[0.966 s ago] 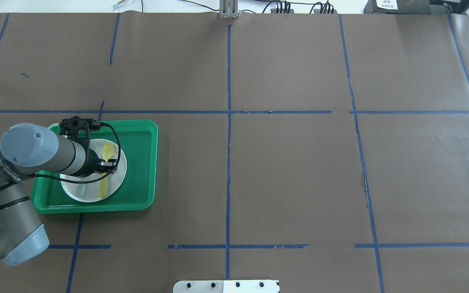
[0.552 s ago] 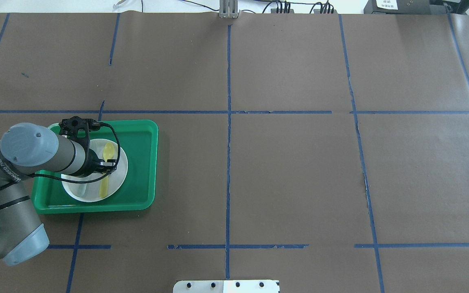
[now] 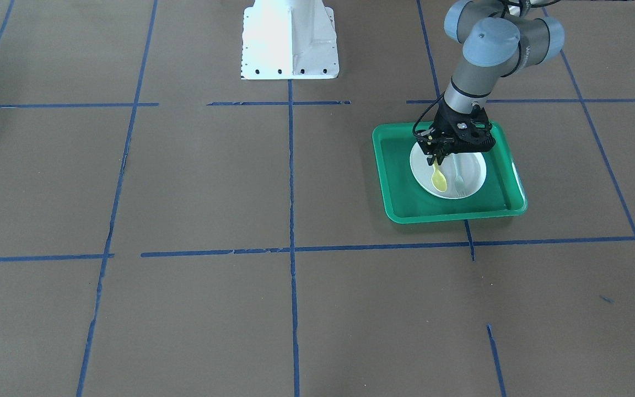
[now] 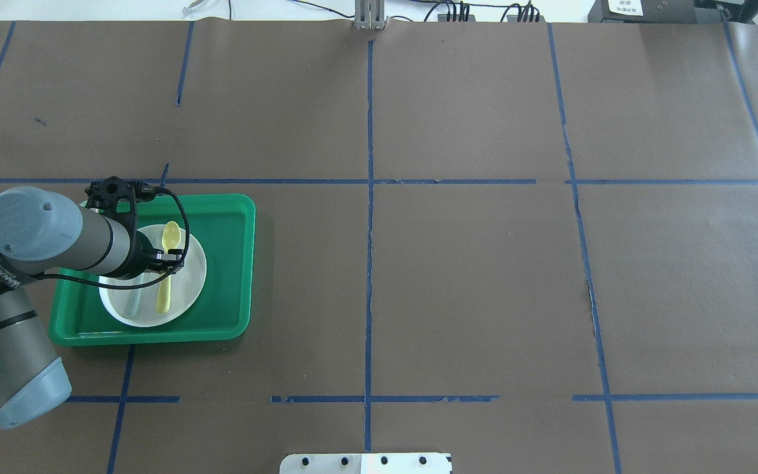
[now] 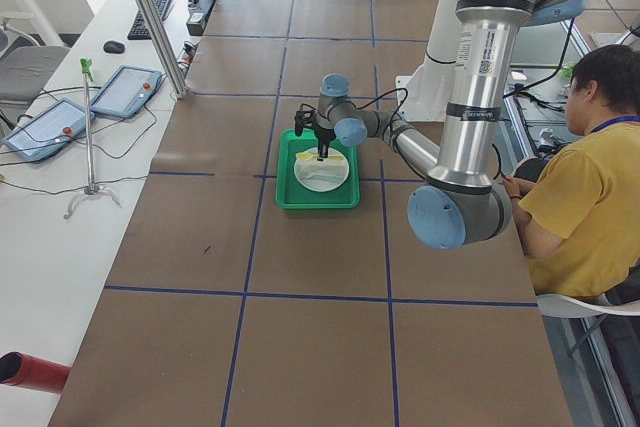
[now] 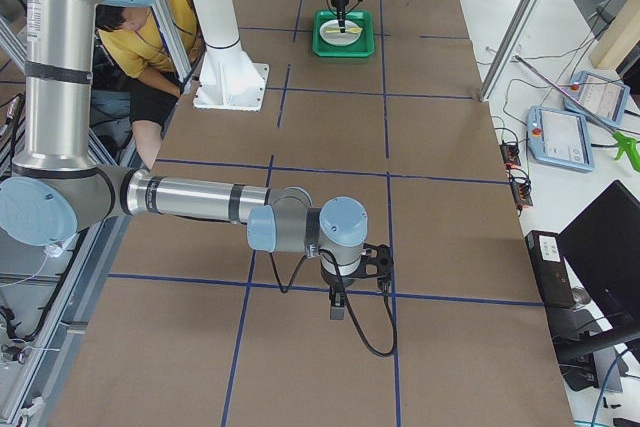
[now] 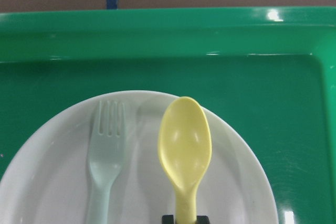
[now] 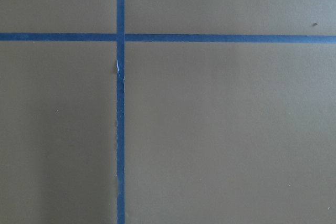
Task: Place spoon
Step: 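Close the left gripper on the yellow spoon's handle and lift it, then carry the spoon off the plate and lower it onto the tray beside the plate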
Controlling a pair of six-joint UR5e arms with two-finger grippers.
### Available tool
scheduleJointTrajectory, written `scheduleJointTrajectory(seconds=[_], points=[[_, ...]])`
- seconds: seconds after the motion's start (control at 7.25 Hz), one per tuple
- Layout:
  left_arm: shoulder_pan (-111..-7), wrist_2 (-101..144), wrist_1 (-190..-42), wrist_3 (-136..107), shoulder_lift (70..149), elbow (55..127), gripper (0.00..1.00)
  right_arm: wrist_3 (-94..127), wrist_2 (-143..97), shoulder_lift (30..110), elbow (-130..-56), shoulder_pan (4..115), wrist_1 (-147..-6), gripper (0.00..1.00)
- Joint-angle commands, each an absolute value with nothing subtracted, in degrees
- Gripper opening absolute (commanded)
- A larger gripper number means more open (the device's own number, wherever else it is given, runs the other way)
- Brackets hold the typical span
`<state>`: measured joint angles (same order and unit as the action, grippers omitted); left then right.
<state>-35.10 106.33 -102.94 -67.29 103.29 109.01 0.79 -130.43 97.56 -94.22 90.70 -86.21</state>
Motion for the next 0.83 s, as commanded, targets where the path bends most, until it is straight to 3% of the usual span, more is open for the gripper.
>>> scheduleJointTrajectory(seconds=[0.0,0.28,0.41,0.55,0.69], points=[[-34.3,106.2,-100.2,-68.5,110.1,104.9,0.0,0.8,-130.4,97.6,-94.2,90.7,-86.2,1.0],[-32.3,106.1,-100.5,-69.4,110.3,103.0,0.0,0.8,-130.4,97.6,-94.2,90.7,-86.2,1.0],[-32.2,105.9,-100.6,-69.3,110.0,102.9,0.44,0.8,-130.4,97.6,-94.2,90.7,-86.2,1.0],[-32.2,105.9,-100.5,-69.3,110.0,103.1,0.99,0.8,-130.4,97.6,-94.2,90.7,-86.2,1.0],[-32.4,106.3,-100.4,-69.4,110.0,104.4,1.0,0.8,-130.4,97.6,-94.2,90.7,-86.2,1.0]])
